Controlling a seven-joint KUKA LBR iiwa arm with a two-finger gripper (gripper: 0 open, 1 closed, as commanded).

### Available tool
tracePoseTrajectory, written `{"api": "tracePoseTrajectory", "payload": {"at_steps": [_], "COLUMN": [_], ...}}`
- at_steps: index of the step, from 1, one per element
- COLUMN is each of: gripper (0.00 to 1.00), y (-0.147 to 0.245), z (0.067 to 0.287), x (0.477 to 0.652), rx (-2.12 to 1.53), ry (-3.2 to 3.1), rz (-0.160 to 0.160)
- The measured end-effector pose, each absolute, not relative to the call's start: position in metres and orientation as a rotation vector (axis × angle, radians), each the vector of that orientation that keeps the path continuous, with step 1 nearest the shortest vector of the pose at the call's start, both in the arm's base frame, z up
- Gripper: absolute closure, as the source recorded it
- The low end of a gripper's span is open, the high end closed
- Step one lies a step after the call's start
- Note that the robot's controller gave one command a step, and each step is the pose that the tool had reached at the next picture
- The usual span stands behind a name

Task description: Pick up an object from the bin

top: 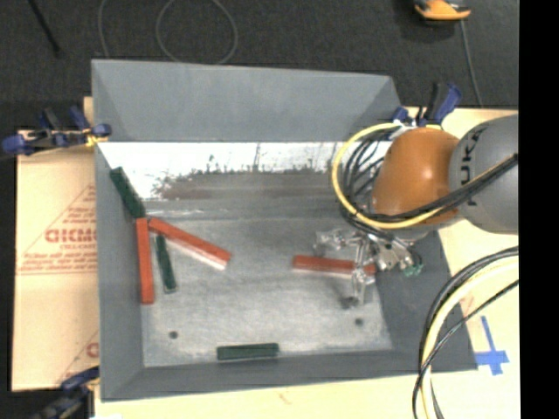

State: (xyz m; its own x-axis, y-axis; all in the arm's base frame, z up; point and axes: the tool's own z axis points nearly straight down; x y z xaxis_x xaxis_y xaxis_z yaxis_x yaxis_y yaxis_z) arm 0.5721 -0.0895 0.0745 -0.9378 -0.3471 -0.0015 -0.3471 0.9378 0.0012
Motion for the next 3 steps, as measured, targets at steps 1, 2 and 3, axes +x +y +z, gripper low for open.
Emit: {"api": "tracePoseTrajectory", "payload": {"at_steps": [1,2,3], "gripper": [1.00,1.00,1.00], "y": [-0.091,-0.150,-0.149], "z": [0.079,0.221,0.240], "x": [0.574,0.562,0.545], "rx": [-0.548,-0.552,-0.647], "ry": [3.086,3.081,3.067], "rz": [-0.002,-0.011,-0.006]}}
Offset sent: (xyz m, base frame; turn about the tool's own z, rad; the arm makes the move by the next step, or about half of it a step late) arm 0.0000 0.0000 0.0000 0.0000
